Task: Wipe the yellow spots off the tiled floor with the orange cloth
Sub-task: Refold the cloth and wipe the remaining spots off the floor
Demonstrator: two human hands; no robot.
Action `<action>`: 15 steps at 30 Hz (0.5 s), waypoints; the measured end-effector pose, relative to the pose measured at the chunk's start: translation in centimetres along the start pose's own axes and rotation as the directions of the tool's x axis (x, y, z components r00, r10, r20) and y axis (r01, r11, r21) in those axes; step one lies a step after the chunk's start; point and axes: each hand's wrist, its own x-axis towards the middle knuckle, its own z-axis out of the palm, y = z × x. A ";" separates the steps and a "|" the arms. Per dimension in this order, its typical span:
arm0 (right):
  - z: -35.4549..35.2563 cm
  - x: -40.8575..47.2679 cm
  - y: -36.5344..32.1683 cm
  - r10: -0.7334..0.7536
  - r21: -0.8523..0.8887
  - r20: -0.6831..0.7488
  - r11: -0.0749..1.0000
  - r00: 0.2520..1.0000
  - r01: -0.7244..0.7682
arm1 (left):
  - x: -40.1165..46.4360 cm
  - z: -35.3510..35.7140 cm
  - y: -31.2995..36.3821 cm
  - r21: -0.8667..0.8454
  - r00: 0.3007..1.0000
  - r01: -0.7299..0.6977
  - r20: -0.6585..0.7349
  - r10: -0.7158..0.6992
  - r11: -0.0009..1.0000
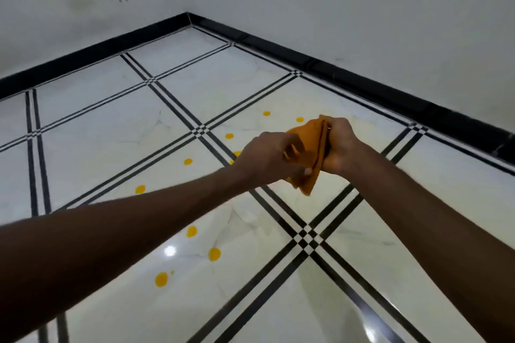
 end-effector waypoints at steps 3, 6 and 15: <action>1.8 -1.9 -1.8 0.015 0.024 -0.028 1.000 0.999 -0.015 | 0.0 -0.4 1.5 -0.052 0.993 -0.057 -0.106 0.051 0.997; 2.4 -3.0 -2.3 0.003 -0.043 -0.028 0.999 1.000 -0.005 | 0.0 -0.7 2.0 -0.058 0.983 -0.075 -0.171 0.064 0.996; 0.8 -5.1 -3.6 -0.014 -0.412 0.159 0.908 0.987 0.079 | 1.4 -8.7 4.1 -0.248 0.995 -0.023 0.086 0.046 0.969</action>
